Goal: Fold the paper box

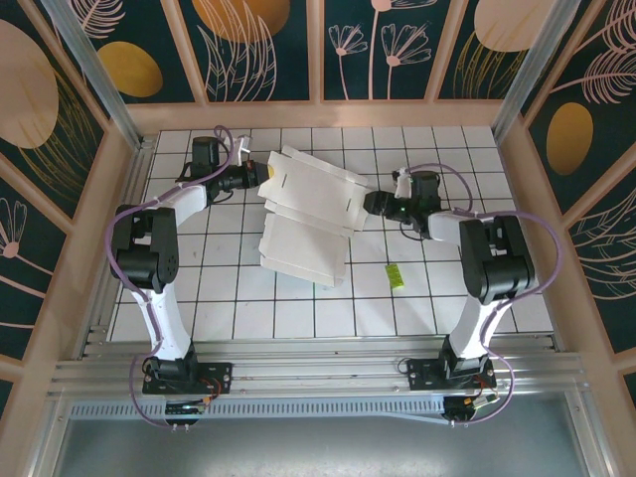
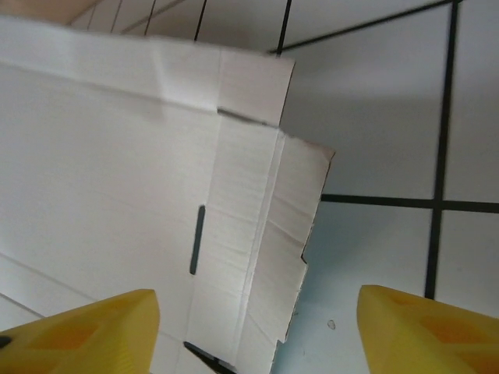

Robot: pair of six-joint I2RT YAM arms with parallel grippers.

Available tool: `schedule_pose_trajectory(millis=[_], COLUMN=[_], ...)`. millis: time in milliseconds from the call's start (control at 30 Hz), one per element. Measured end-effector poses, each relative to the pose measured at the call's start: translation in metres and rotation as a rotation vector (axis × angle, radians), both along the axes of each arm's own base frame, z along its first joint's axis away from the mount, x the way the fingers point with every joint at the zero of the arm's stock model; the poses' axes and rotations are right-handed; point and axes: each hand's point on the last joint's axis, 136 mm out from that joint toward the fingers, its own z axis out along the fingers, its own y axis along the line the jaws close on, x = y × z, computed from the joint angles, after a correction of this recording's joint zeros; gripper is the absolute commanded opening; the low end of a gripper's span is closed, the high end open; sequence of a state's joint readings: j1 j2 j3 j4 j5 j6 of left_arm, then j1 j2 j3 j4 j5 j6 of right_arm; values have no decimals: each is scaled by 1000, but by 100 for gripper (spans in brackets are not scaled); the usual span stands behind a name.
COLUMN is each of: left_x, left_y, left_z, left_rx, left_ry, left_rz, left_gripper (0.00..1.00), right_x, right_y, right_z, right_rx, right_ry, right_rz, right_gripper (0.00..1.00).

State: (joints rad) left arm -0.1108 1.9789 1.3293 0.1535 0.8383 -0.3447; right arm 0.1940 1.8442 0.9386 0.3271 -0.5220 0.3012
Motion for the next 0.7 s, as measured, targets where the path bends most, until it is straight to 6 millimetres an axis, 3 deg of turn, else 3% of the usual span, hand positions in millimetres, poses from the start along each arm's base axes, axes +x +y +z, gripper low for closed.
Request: schedule_pose_trajectory(millis=[100, 267, 600, 633, 700], left_x=[0, 0, 0, 1, 3], left_y=[-1, -1, 0, 1, 4], left_z=[0, 0, -2, -3, -6], left_rx=[0, 5, 21, 26, 42], left_ry=[-1, -8, -11, -11, -8], left_rz=[-2, -6, -1, 6, 26], left_gripper=[0, 0, 0, 1, 14], right_x=[2, 7, 17, 17, 19], right_y=[7, 15, 27, 26, 24], right_z=[-13, -18, -19, -19, -16], right_rx=[16, 53, 101, 98, 84], right_ry=[15, 2, -10, -14, -25], right_rz=[10, 18, 22, 20, 8], right_gripper=[54, 46, 13, 11, 5])
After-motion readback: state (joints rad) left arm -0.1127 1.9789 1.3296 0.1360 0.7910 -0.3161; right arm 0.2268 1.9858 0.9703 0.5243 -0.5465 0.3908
